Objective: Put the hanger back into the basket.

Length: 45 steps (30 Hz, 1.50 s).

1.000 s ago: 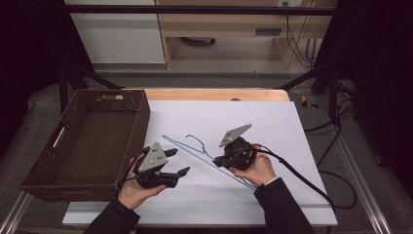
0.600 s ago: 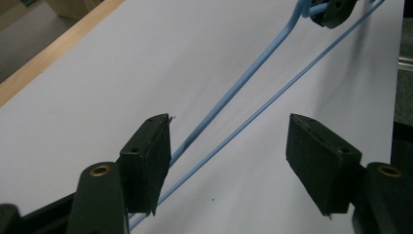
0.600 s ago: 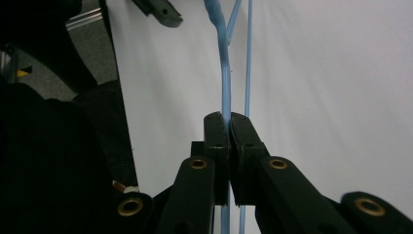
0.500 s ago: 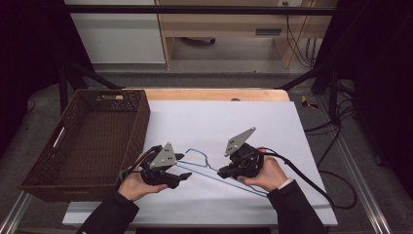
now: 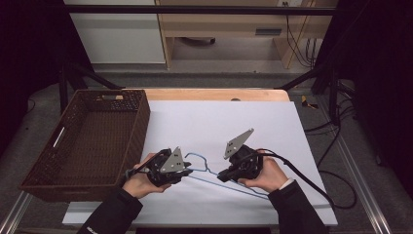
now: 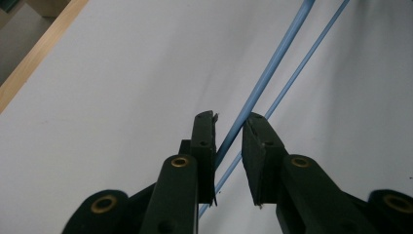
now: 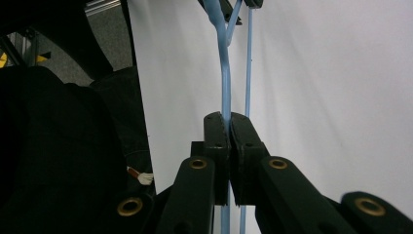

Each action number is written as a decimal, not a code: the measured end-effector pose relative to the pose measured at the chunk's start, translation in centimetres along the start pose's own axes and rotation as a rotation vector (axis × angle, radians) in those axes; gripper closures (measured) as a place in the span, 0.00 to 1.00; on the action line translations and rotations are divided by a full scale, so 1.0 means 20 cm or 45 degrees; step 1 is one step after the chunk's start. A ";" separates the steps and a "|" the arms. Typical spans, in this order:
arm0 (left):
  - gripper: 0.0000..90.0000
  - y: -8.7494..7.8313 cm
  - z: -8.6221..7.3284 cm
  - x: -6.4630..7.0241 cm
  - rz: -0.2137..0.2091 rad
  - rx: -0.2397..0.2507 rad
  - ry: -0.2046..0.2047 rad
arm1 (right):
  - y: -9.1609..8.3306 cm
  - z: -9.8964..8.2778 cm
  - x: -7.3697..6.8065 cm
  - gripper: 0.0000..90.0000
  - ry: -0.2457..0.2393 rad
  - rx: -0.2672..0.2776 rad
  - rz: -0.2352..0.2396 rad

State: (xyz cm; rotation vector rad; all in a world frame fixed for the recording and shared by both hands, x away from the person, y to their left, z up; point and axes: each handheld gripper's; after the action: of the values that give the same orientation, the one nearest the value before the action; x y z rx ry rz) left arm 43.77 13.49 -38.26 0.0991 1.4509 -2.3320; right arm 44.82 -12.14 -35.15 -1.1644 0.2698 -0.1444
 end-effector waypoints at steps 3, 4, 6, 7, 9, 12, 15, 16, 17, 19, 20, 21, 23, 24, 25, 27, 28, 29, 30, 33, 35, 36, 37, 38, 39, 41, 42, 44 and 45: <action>0.87 0.00 0.01 0.02 0.019 -0.010 0.031 | 0.00 0.00 0.01 0.98 0.010 0.001 0.001; 0.88 0.00 0.01 0.02 0.021 -0.018 0.047 | 0.00 0.00 0.01 0.98 0.008 -0.002 0.003; 0.90 0.00 0.01 0.03 0.019 -0.034 0.078 | -0.01 0.00 0.01 0.98 0.014 0.001 -0.007; 0.92 -0.01 0.02 0.04 0.014 -0.039 0.094 | -0.01 0.00 0.01 0.98 0.013 0.003 -0.011; 0.95 -0.01 0.02 0.05 0.009 -0.044 0.121 | -0.02 -0.01 0.02 0.97 0.016 0.002 -0.029; 0.97 -0.01 0.02 0.06 0.001 -0.039 0.128 | -0.02 -0.01 0.03 0.97 0.028 -0.002 -0.038; 0.97 -0.02 0.03 0.06 -0.013 -0.049 0.126 | -0.03 -0.01 0.03 0.97 0.031 0.004 -0.033; 0.97 -0.03 0.03 0.06 -0.010 -0.055 0.124 | -0.03 -0.01 0.03 0.97 0.029 0.004 -0.029; 0.98 -0.03 0.03 0.07 -0.003 -0.060 0.118 | -0.03 -0.01 0.03 0.97 0.027 0.005 -0.031; 0.98 -0.03 0.04 0.07 -0.004 -0.069 0.099 | -0.03 -0.01 0.03 0.97 0.029 0.006 -0.037; 0.98 -0.03 0.05 0.07 -0.005 -0.076 0.092 | -0.04 -0.01 0.03 0.97 0.031 0.007 -0.047; 0.98 -0.04 0.05 0.07 -0.006 -0.067 0.072 | -0.04 -0.01 0.03 0.96 0.028 0.010 -0.060; 0.98 -0.05 0.06 0.07 -0.006 -0.064 0.039 | -0.05 -0.02 0.02 0.90 0.046 0.028 -0.078; 0.98 -0.05 0.06 0.07 0.002 -0.059 0.026 | -0.06 -0.02 0.03 0.89 0.039 0.044 -0.092; 0.98 -0.06 0.07 0.07 0.010 -0.066 0.013 | -0.07 -0.03 0.02 0.86 0.045 0.056 -0.113; 0.98 -0.08 0.09 0.07 0.036 -0.074 -0.015 | -0.11 -0.04 0.02 0.79 0.073 0.096 -0.160; 0.98 -0.09 0.10 0.07 0.048 -0.080 -0.025 | -0.13 -0.06 0.02 0.74 0.092 0.140 -0.184; 0.98 -0.09 0.11 0.06 0.064 -0.087 -0.041 | -0.15 -0.07 0.02 0.71 0.107 0.180 -0.217; 0.98 -0.10 0.12 0.06 0.076 -0.093 -0.058 | -0.18 -0.09 0.02 0.66 0.122 0.219 -0.258; 0.98 -0.12 0.13 0.03 0.110 -0.078 -0.116 | -0.26 -0.15 0.03 0.55 0.190 0.336 -0.353; 0.98 -0.14 0.15 0.02 0.124 -0.069 -0.152 | -0.30 -0.19 0.04 0.40 0.242 0.412 -0.419; 0.98 -0.15 0.15 0.01 0.134 -0.060 -0.176 | -0.32 -0.22 0.04 0.38 0.258 0.447 -0.456; 0.98 -0.16 0.16 0.00 0.139 -0.066 -0.188 | -0.33 -0.24 0.05 0.34 0.285 0.479 -0.483; 0.98 -0.17 0.17 -0.01 0.149 -0.070 -0.199 | -0.34 -0.27 0.05 0.29 0.315 0.510 -0.505; 0.98 -0.18 0.18 -0.02 0.156 -0.073 -0.209 | -0.35 -0.29 0.06 0.27 0.335 0.540 -0.522; 0.98 -0.21 0.19 -0.05 0.174 -0.084 -0.225 | -0.37 -0.35 0.06 0.22 0.377 0.590 -0.556; 0.98 -0.23 0.20 -0.06 0.179 -0.080 -0.230 | -0.38 -0.38 0.06 0.21 0.397 0.612 -0.567; 0.98 -0.27 0.22 -0.09 0.187 -0.088 -0.252 | -0.40 -0.43 0.05 0.15 0.440 0.637 -0.588; 0.98 -0.29 0.23 -0.11 0.189 -0.087 -0.256 | -0.40 -0.46 0.04 0.15 0.457 0.638 -0.600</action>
State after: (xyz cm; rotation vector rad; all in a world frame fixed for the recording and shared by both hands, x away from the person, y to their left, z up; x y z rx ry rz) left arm 44.36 12.39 -30.56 -0.0445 1.3730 -2.1063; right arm 43.28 -23.60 -31.22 -0.6776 0.2506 -0.7961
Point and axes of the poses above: each handheld gripper's, and its own axes: y roughly forward along the jaws, z roughly out of its top, x roughly to its right, and after that the axes turned 15 degrees about -x, right-handed
